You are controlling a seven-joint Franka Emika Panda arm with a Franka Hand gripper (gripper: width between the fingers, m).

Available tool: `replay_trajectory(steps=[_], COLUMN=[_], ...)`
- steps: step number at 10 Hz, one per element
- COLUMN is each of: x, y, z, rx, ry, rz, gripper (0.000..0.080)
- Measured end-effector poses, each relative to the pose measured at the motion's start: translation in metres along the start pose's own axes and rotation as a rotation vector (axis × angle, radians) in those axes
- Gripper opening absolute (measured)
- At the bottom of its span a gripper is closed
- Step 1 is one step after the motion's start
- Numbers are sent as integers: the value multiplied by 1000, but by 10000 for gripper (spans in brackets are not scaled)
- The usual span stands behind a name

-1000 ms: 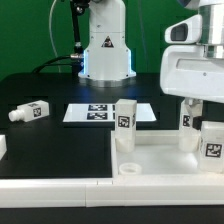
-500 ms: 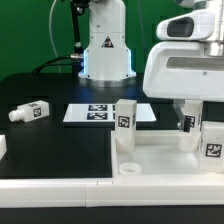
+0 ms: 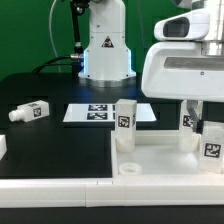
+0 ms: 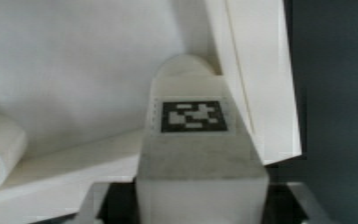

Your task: Assemble square table

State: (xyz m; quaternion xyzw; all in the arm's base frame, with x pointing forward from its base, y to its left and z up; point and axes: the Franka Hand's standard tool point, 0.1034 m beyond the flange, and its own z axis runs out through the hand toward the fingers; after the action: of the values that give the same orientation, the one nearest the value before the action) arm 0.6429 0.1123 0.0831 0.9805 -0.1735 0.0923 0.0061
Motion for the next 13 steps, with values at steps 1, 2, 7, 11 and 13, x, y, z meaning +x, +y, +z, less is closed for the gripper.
replay_trajectory(steps=[1,2,7,11,13], x=[0,-1,-5,-5,-4], y=[0,1,2,4,3], z=[0,0,0,0,1], rx=[-1,-11,-18,-20,29], ry=[1,15,-48,-61,-113], rz=[83,205,1000,1299,1659], gripper=[282,282,284,284,285])
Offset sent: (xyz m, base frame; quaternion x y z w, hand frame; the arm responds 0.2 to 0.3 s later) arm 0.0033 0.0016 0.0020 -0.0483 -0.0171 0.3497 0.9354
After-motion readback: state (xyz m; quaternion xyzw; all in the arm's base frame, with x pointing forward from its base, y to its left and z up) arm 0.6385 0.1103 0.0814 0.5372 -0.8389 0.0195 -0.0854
